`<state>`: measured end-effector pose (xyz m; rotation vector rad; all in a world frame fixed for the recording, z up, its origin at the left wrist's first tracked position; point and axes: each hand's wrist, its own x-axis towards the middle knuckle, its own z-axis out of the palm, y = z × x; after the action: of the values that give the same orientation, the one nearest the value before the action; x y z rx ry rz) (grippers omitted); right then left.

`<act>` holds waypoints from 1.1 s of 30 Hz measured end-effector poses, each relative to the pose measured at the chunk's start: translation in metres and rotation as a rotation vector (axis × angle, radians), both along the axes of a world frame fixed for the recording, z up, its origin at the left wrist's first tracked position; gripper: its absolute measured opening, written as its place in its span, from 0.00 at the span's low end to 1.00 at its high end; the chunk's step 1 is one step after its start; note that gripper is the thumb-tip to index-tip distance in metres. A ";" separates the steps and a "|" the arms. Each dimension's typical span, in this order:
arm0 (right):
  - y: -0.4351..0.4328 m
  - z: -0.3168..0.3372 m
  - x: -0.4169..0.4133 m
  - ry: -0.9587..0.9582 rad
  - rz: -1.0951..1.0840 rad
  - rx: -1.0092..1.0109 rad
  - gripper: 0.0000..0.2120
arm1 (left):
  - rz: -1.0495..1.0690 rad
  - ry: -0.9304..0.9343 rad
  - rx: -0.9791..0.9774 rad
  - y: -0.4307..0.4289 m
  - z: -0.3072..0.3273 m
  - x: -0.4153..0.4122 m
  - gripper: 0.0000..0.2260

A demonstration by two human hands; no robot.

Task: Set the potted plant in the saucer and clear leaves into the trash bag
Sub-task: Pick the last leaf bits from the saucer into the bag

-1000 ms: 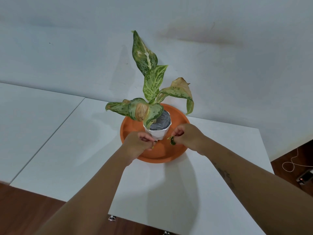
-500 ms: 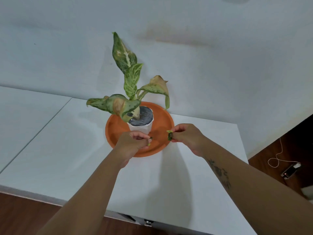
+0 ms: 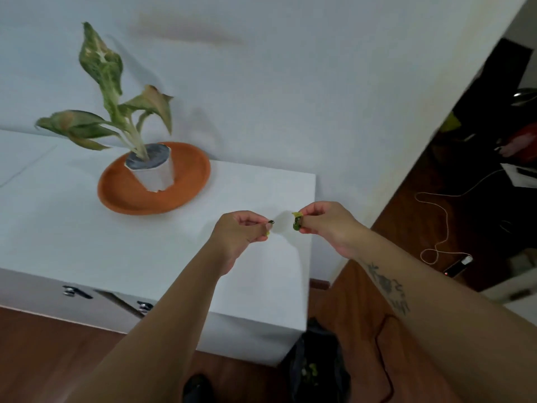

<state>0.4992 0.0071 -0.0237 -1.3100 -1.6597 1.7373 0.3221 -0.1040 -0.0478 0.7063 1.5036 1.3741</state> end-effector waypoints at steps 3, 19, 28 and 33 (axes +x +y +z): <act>0.000 -0.014 0.055 0.003 -0.071 -0.018 0.04 | -0.021 -0.001 -0.036 0.005 -0.008 0.057 0.03; -0.030 -0.159 0.212 -0.102 -0.354 -0.297 0.04 | 0.097 -0.133 -0.319 0.005 -0.135 0.248 0.06; -0.053 -0.307 0.219 -0.172 -0.353 -0.472 0.08 | 0.066 0.009 -0.595 -0.010 -0.277 0.247 0.08; -0.067 -0.373 0.215 -0.198 -0.340 -0.538 0.06 | 0.016 0.064 -0.662 -0.006 -0.349 0.239 0.11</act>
<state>0.7141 -0.0603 -0.3971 -1.9250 -0.9937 1.9525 0.5613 -0.1095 -0.3971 0.3168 1.8733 0.7821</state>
